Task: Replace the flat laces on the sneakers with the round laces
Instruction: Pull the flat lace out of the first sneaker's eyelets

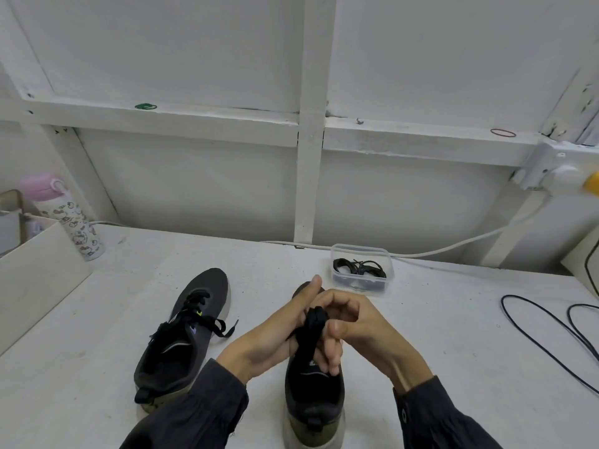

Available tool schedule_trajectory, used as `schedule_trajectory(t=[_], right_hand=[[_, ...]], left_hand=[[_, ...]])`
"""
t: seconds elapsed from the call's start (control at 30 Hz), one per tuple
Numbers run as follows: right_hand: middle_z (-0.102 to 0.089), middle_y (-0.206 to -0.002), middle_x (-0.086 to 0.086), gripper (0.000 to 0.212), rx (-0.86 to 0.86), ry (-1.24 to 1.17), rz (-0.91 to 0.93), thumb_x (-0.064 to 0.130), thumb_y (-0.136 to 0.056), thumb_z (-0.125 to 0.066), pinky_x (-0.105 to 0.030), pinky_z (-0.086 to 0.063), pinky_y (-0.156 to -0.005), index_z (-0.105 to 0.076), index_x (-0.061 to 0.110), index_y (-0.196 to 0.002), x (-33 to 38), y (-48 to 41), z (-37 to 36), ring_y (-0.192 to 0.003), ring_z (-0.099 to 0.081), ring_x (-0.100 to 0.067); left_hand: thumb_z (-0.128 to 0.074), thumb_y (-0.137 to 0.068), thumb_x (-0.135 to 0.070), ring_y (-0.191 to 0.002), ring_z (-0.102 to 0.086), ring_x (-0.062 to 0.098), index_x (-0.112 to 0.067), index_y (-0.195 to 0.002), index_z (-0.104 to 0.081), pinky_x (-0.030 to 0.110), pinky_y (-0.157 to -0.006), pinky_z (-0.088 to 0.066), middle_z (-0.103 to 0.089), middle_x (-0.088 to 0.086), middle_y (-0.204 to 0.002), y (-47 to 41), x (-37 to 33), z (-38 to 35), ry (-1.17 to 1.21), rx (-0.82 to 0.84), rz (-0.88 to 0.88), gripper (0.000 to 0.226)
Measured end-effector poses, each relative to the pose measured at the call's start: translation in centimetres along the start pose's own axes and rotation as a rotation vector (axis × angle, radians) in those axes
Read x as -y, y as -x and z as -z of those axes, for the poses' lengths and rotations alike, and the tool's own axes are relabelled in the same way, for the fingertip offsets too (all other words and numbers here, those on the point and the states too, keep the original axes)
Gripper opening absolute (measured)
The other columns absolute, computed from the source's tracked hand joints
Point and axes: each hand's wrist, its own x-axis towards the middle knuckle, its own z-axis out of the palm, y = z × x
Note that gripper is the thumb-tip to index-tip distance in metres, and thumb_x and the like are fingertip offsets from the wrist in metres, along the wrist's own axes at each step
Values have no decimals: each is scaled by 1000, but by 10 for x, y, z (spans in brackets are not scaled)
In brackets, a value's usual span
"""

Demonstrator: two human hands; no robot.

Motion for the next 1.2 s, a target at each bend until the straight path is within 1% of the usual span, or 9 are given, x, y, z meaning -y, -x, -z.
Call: schedule_trajectory(t=[0.1,0.27,0.43,0.53,0.67,0.77,0.9,1.03,1.2], right_hand=[[-66,-71,-22,56,6,26,-14,36,-73,-83,-28,-53,-54,-49,0,-100,-1,1,0,-47,-65,-24],[-67,-68,-18,73,-102,40,5,35,-74,-82,-26,-54,-52,-39,-19,-99,0,1,-4,-49,-65,-23],[-67,-72,-26,37,-254,67,85,14,-84,-70,-27,-53,-48,-46,-11,-96,2,-3,-12,-48,-63,-22],[-68,-70,-23,34,-398,125,109,11,-78,-72,-30,-56,-53,-50,-11,-93,4,-7,-17,-52,-65,-23],[-67,-64,-15,24,-546,221,133,-1,-75,-77,-27,-54,-56,-55,-5,-82,0,-12,-18,-53,-65,-22],[-68,-72,-13,19,-572,264,121,-1,-75,-78,-29,-55,-67,-63,1,-86,2,-10,-13,-65,-67,-22],[-70,-73,-23,9,-531,235,136,0,-85,-68,-29,-54,-60,-69,-6,-92,7,3,-15,-57,-66,-28],[-69,-66,-25,5,-655,196,175,-3,-82,-69,-31,-52,-53,-69,-8,-83,3,4,-15,-50,-62,-29],[-70,-66,-19,13,-757,260,165,4,-81,-74,-38,-55,-60,-68,-6,-82,-6,6,0,-54,-64,-28]], left_hand=[[-13,-96,-59,-59,-61,23,-16,-55,-71,27,-65,-52,-60,10,-59,-2,1,-3,-18,-2,28,83],[-35,-93,-62,-47,-54,22,-17,-41,-53,24,-55,-47,-50,7,-47,-11,8,-4,44,-134,34,71],[-52,-84,-51,-42,-50,22,-12,-41,-36,25,-49,-42,-39,6,-42,-19,13,0,73,-304,19,61],[-53,-91,-41,-39,-49,20,-17,-33,-46,24,-46,-41,-32,2,-38,-23,14,0,82,-390,-25,63],[-54,-93,-35,-34,-46,17,-15,-43,-62,23,-40,-39,-30,0,-36,-32,20,-1,109,-504,-92,55],[-61,-91,-38,-34,-42,16,-2,-58,-59,21,-39,-35,-29,-1,-38,-34,22,3,101,-478,-125,49],[-63,-85,-44,-40,-47,21,-15,-40,-37,23,-47,-39,-37,2,-39,-40,26,6,3,-428,-147,61],[-61,-92,-36,-41,-48,20,-13,-39,-36,25,-49,-40,-38,5,-39,-50,29,2,21,-446,-135,63],[-62,-91,-34,-42,-48,20,-16,-38,-39,23,-46,-40,-39,3,-39,-67,32,-2,41,-451,-110,61]])
